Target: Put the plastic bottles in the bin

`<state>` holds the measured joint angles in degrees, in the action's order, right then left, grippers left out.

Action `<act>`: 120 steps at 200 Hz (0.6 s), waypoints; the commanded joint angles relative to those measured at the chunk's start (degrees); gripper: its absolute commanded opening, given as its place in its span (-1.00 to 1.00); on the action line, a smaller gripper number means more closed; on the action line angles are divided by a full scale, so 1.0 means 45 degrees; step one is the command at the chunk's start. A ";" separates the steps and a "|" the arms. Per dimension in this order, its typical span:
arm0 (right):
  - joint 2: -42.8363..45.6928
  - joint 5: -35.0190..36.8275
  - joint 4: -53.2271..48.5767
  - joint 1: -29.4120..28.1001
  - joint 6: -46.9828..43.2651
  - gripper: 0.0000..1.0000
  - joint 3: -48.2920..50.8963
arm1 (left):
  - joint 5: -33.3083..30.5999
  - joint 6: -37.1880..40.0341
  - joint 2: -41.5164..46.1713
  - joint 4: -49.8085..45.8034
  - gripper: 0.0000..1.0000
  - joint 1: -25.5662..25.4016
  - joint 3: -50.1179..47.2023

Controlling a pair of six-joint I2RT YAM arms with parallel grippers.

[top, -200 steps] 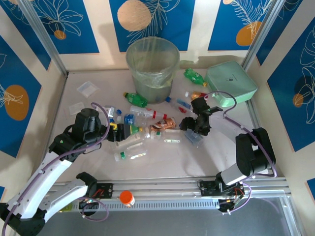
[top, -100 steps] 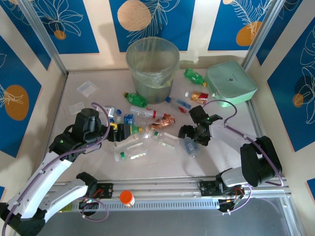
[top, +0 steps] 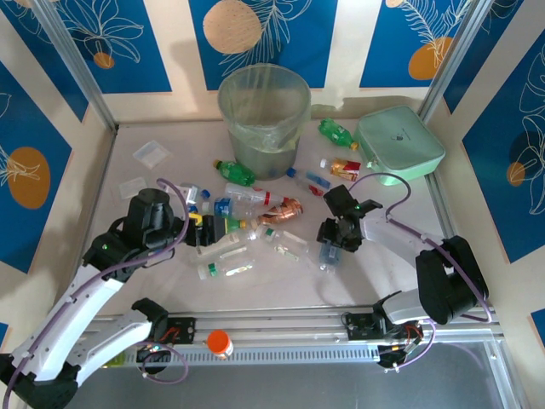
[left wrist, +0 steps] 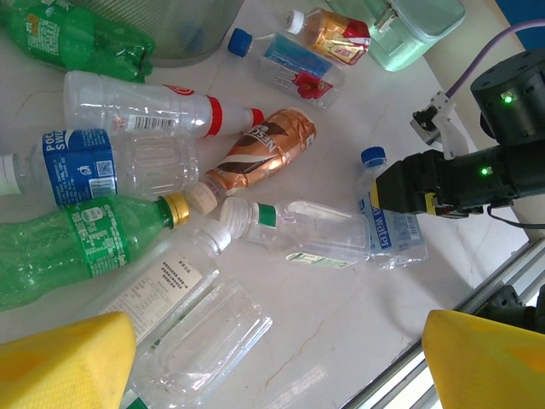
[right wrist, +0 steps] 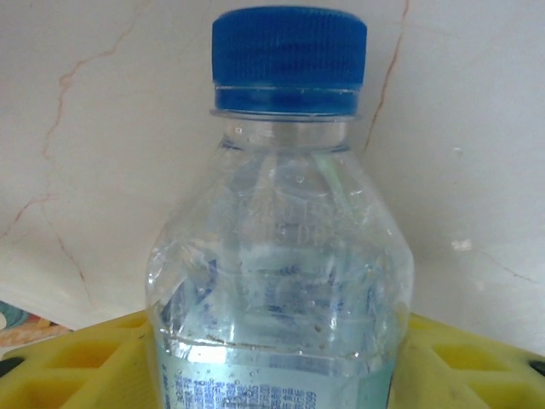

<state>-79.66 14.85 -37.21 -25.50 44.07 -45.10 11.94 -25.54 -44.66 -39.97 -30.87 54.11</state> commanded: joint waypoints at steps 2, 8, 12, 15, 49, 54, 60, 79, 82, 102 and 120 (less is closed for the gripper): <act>-0.0128 0.0588 -0.0130 0.0274 -0.0567 0.19 -0.0273 | -0.0018 0.0149 0.0223 -0.0277 0.75 0.0032 0.0140; -0.0263 0.0807 -0.0243 0.0304 -0.0702 0.19 -0.0522 | -0.0020 0.0154 0.0235 -0.0277 0.75 0.0044 0.0144; -0.0325 0.0893 -0.0284 0.0323 -0.0807 0.19 -0.0695 | -0.0018 0.0139 0.0235 -0.0264 0.75 0.0044 0.0144; -0.0392 0.0957 -0.0302 0.0342 -0.0900 0.19 -0.0826 | -0.0001 0.0132 0.0233 -0.0277 0.74 0.0044 0.0144; -0.1560 0.1218 -0.0520 0.0490 -0.1981 0.19 -0.2270 | -0.0037 0.0129 0.0272 -0.0278 0.75 0.0044 0.0147; -0.1820 0.1338 -0.0636 0.0490 -0.2045 0.19 -0.2476 | -0.0037 0.0124 0.0290 -0.0260 0.75 0.0044 0.0144; -0.2101 0.1422 -0.0738 0.0519 -0.2158 0.19 -0.2695 | -0.0019 0.0095 0.0292 -0.0233 0.75 0.0044 0.0144; -0.2745 0.1470 -0.0766 0.0575 -0.2457 0.19 -0.3078 | 0.0041 0.0070 0.0296 -0.0218 0.75 0.0044 0.0161; -0.2835 0.1449 -0.0773 0.0601 -0.2493 0.20 -0.3126 | 0.0041 0.0080 0.0282 -0.0237 0.75 0.0044 0.0173; -0.3239 0.1202 -0.0807 0.0792 -0.2616 0.23 -0.3372 | 0.0051 0.0109 0.0316 -0.0278 0.75 0.0044 0.0195; -0.3402 0.1567 -0.1000 0.0731 -0.2628 0.26 -0.3511 | 0.0023 0.0153 0.0337 -0.0325 0.75 0.0042 0.0183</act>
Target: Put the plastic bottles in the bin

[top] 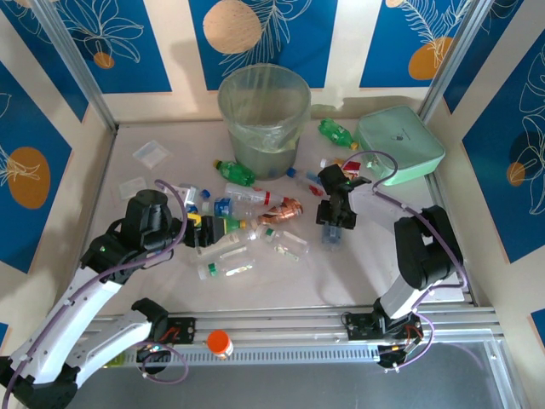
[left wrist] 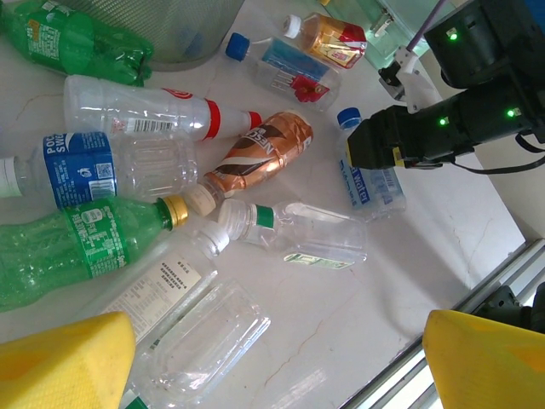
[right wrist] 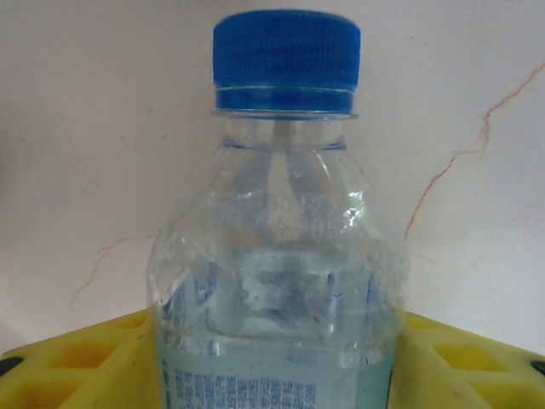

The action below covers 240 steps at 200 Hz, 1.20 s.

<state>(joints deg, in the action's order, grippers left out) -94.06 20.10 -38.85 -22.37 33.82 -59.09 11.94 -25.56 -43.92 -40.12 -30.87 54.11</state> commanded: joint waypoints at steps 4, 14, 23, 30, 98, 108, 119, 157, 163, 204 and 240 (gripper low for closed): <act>-0.0211 0.0560 -0.0681 -0.0008 -0.0312 0.27 -0.0421 | 0.0017 0.0146 0.0189 -0.0293 0.75 0.0034 0.0183; -0.0204 0.0847 -0.0868 -0.0095 -0.0183 0.32 -0.0462 | 0.0009 0.0147 0.0213 -0.0320 0.75 0.0044 0.0167; -0.0154 0.1007 -0.0980 -0.0179 -0.0053 0.37 -0.0445 | 0.0002 0.0149 0.0280 -0.0308 0.75 0.0044 0.0144; -0.0093 0.1112 -0.1052 -0.0250 0.0060 0.41 -0.0409 | -0.0015 0.0134 0.0306 -0.0322 0.75 0.0044 0.0127; 0.0107 0.2136 -0.1582 -0.1273 0.0953 0.38 -0.0208 | -0.0057 0.0257 0.0250 -0.0334 0.76 0.0044 0.0144; 0.0113 0.2298 -0.1696 -0.1336 0.1072 0.33 -0.0232 | -0.0057 0.0251 0.0259 -0.0295 0.76 0.0044 0.0144; 0.0178 0.2398 -0.1738 -0.1404 0.1118 0.29 -0.0229 | -0.0040 0.0214 0.0263 -0.0255 0.76 0.0044 0.0142; 0.0393 0.2312 -0.1744 -0.1474 0.1038 0.14 -0.0133 | 0.0002 0.0192 0.0268 -0.0268 0.76 0.0043 0.0176; 0.0472 0.2311 -0.1778 -0.1492 0.1038 0.12 -0.0114 | -0.0017 0.0211 0.0258 -0.0285 0.76 0.0034 0.0194; 0.2439 0.2262 -0.1918 -0.1908 0.1049 0.04 0.0044 | -0.0085 0.0135 0.0423 -0.0420 0.76 0.0044 0.0329; 0.5403 0.0656 -0.0851 -0.2001 0.0616 0.04 0.0238 | -0.0097 -0.0082 0.0483 -0.0361 0.76 0.0044 0.0474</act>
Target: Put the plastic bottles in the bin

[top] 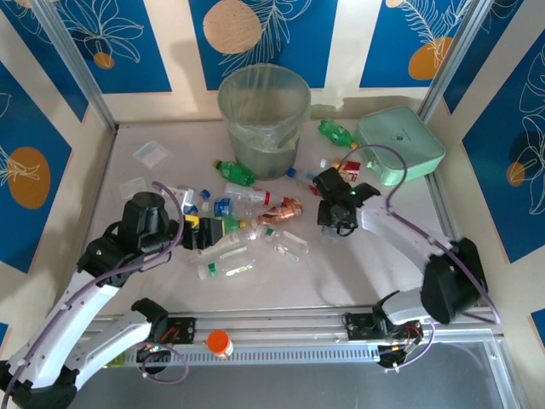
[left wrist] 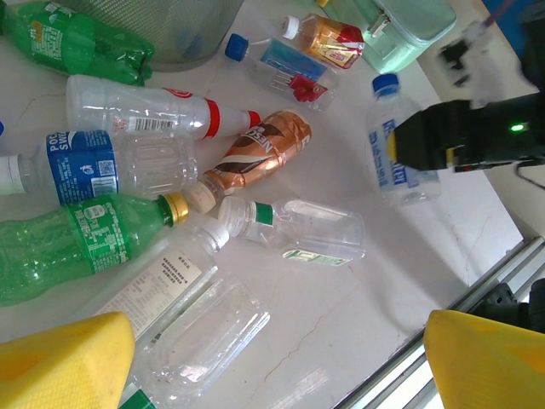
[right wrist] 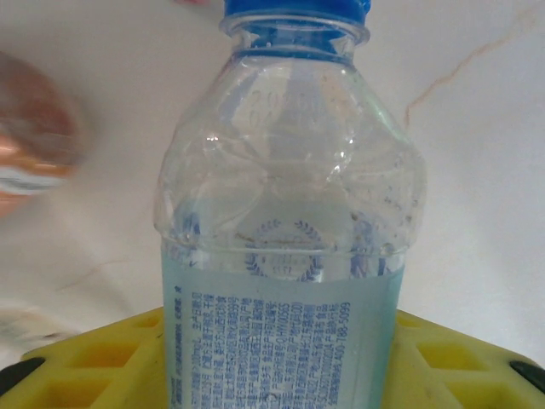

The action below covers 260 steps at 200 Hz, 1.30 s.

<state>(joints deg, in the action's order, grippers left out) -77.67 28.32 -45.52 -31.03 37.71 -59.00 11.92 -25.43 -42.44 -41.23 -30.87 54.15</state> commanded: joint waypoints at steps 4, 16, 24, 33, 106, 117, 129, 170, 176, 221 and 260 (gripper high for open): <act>0.2102 -0.1415 0.0810 -0.0078 -0.0284 0.03 0.0221 | -0.0108 -0.0139 0.0134 -0.0102 0.76 0.0044 0.0481; 0.3079 -0.2280 0.1654 -0.0059 -0.0479 0.03 0.0306 | -0.0130 -0.0205 0.0114 -0.0095 0.76 0.0044 0.0540; 0.3591 -0.3107 0.2292 -0.0035 -0.0738 0.04 0.0355 | -0.0159 -0.0252 0.0094 -0.0046 0.76 0.0044 0.0581; 0.3988 -0.3731 0.2961 -0.0039 -0.0882 0.03 0.0305 | -0.0188 -0.0289 0.0075 -0.0019 0.76 0.0044 0.0640; 0.1099 -0.6214 0.5213 0.0522 -0.1736 0.01 -0.4008 | -0.0316 -0.0546 0.0173 -0.0134 0.76 0.0044 0.0972; 0.0325 -0.6450 0.5478 0.0619 -0.1769 0.01 -0.4888 | -0.0377 -0.0522 0.0239 -0.0285 0.76 0.0044 0.1039; -0.0540 -0.6679 0.5667 0.0734 -0.1688 0.01 -0.5875 | -0.0459 -0.0501 0.0326 -0.0458 0.75 0.0044 0.1145; -0.3609 -0.7420 0.6034 0.1344 -0.0654 0.00 -0.9416 | -0.0655 -0.0447 0.0542 -0.0883 0.75 0.0044 0.1384; -0.4036 -0.7615 0.6261 0.1385 -0.0516 -0.01 -0.9833 | -0.0705 -0.0426 0.0577 -0.0931 0.76 0.0044 0.1418; -0.7847 -0.7587 0.4970 0.1577 -0.0203 -0.04 -1.4453 | -0.0909 -0.0333 0.0794 -0.1250 0.76 0.0045 0.1462; -1.1206 -0.7576 0.2179 0.1640 -0.0546 -0.04 -1.9416 | -0.1135 -0.0174 0.0924 -0.1578 0.76 0.0044 0.1637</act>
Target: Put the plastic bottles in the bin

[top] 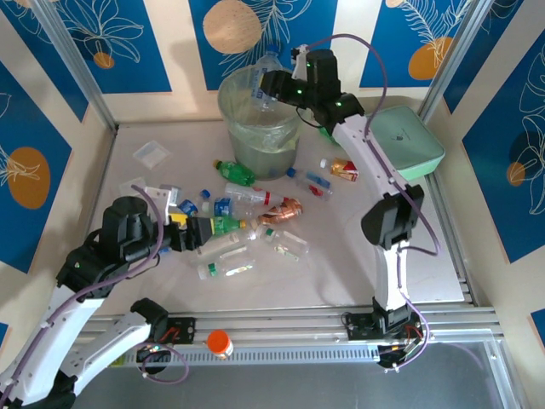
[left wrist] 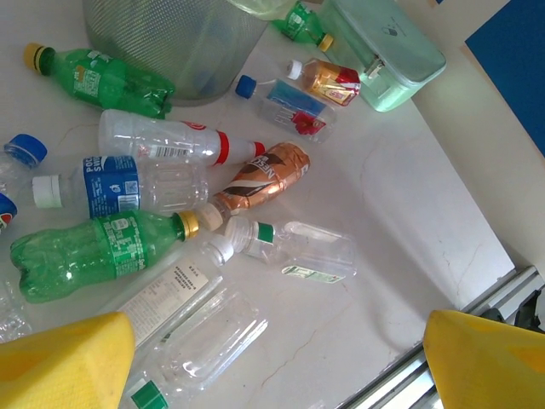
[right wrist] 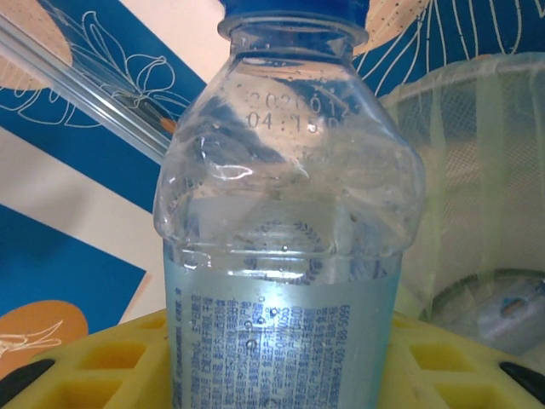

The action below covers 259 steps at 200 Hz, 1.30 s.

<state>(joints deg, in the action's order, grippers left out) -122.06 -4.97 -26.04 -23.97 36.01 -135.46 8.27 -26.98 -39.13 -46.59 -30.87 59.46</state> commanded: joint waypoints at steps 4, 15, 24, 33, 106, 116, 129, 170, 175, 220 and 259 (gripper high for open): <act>-0.1654 -0.0208 -0.2396 0.0072 -0.0170 -0.04 -0.2848 | -0.0331 0.0202 0.0200 -0.0389 0.76 0.0045 0.0458; -0.2334 -0.0392 -0.2899 0.0053 -0.0298 -0.03 -0.3727 | -0.0373 0.0205 0.0239 -0.0389 0.76 0.0044 0.0443; -0.2712 -0.0423 -0.3202 0.0004 -0.0378 -0.02 -0.4144 | -0.0383 0.0210 0.0276 -0.0403 0.76 0.0049 0.0439; -0.2906 -0.0470 -0.3347 -0.0045 -0.0522 0.00 -0.4238 | -0.0415 0.0233 0.0293 -0.0427 0.76 0.0044 0.0436; -0.2503 -0.0292 -0.3939 -0.0202 -0.1563 0.43 -0.3535 | -0.0598 0.0442 0.0464 -0.0626 0.77 0.0045 0.0268; -0.2362 -0.0282 -0.3902 -0.0182 -0.1614 0.48 -0.3500 | -0.0571 0.0426 0.0452 -0.0568 0.77 0.0044 0.0207; -0.2223 -0.0316 -0.3833 -0.0167 -0.1633 0.50 -0.3523 | -0.0569 0.0394 0.0425 -0.0473 0.77 0.0045 0.0165; -0.1659 -0.0548 -0.3779 -0.0138 -0.1743 0.48 -0.3777 | -0.0686 0.0450 0.0327 -0.0399 0.77 0.0044 0.0065; -0.1548 -0.0602 -0.3774 -0.0160 -0.1795 0.47 -0.3827 | -0.0686 0.0449 0.0347 -0.0403 0.77 0.0044 0.0050; 0.0097 -0.0288 -0.4435 -0.0551 -0.2441 0.29 -0.3433 | -0.1272 0.0223 0.0371 -0.0744 0.76 0.0049 -0.0166; 0.2638 0.1599 -0.4477 -0.1624 -0.2961 0.22 -0.0316 | -0.3833 -0.1014 0.0069 -0.1884 0.77 0.0045 -0.0164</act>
<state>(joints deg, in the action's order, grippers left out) -117.27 -3.09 -44.51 -28.05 25.39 -144.11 1.02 -27.38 -37.76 -50.06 -30.87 59.07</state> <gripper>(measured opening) 0.616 0.883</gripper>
